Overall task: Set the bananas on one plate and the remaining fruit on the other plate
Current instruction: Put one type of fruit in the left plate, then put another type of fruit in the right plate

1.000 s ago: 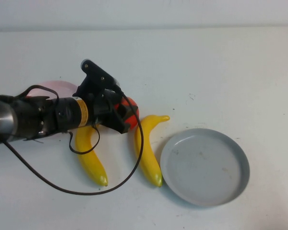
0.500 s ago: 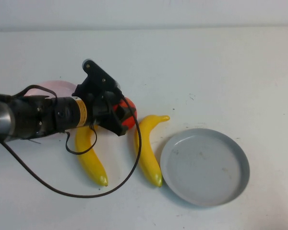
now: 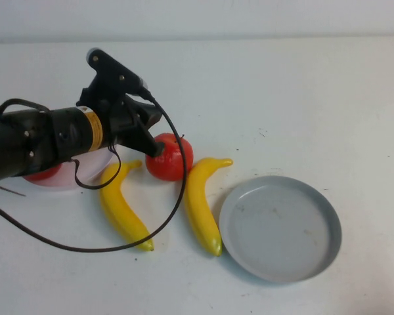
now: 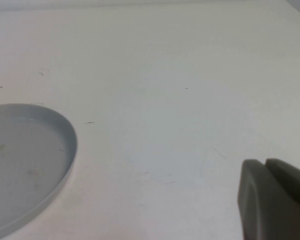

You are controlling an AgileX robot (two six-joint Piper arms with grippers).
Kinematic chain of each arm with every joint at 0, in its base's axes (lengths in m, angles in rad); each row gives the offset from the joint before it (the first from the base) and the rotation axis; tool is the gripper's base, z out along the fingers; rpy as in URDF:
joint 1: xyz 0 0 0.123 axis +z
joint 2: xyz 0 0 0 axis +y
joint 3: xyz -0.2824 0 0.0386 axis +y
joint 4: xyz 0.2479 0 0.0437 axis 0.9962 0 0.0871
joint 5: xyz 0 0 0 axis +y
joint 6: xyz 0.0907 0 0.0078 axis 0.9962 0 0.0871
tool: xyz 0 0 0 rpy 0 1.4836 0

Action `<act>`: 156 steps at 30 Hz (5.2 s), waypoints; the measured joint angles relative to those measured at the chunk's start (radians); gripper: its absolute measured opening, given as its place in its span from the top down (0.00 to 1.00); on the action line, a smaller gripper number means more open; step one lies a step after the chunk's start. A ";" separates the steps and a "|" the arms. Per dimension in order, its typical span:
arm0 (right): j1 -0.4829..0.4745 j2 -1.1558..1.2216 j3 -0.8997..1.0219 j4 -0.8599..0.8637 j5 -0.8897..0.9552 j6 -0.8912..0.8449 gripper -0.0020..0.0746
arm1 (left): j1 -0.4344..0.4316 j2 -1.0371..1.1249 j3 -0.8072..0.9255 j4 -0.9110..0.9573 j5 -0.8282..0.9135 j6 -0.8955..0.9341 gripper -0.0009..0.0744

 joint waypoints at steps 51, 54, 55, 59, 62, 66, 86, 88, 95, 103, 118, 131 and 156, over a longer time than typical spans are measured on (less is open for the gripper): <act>0.000 0.000 0.000 0.000 0.000 0.000 1.00 | 0.009 0.231 -0.147 0.225 -0.011 -0.053 0.20; 0.000 0.000 0.000 0.000 0.000 0.000 1.00 | 0.009 0.227 -0.147 0.231 -0.003 -0.055 0.20; 0.000 0.000 0.000 0.000 0.000 0.000 1.00 | 0.009 0.225 -0.147 0.233 0.002 -0.055 0.20; 0.000 0.000 0.000 0.000 0.000 0.000 1.00 | 0.009 0.213 -0.147 0.240 0.032 -0.055 0.20; 0.000 0.000 0.000 0.000 0.000 0.000 1.00 | 0.009 0.195 -0.142 0.242 0.046 -0.056 0.20; 0.000 0.000 0.000 0.000 0.000 0.000 1.00 | 0.009 0.138 -0.139 0.228 0.037 -0.058 0.20; 0.000 0.000 0.000 0.000 0.000 0.000 1.00 | 0.167 0.175 -0.170 0.136 0.307 -0.366 0.21; 0.000 0.000 0.000 0.000 0.000 0.000 1.00 | 0.167 0.184 -0.170 0.136 0.307 -0.366 0.21; 0.000 0.000 0.000 0.000 0.000 0.000 1.00 | 0.167 0.179 -0.170 0.135 0.329 -0.392 0.10; 0.000 0.000 0.000 0.000 0.000 0.000 1.00 | 0.165 0.063 -0.164 0.134 0.335 -0.418 0.10; 0.000 0.000 0.000 0.000 0.000 0.000 1.00 | 0.102 -0.644 0.277 0.131 0.334 -0.582 0.47; 0.000 0.000 0.000 0.000 0.000 0.000 1.00 | 0.102 -1.152 0.648 0.188 0.149 -0.672 0.99; 0.000 0.000 0.000 0.000 0.000 0.000 1.00 | 0.102 -1.340 0.738 -0.471 0.280 0.069 0.99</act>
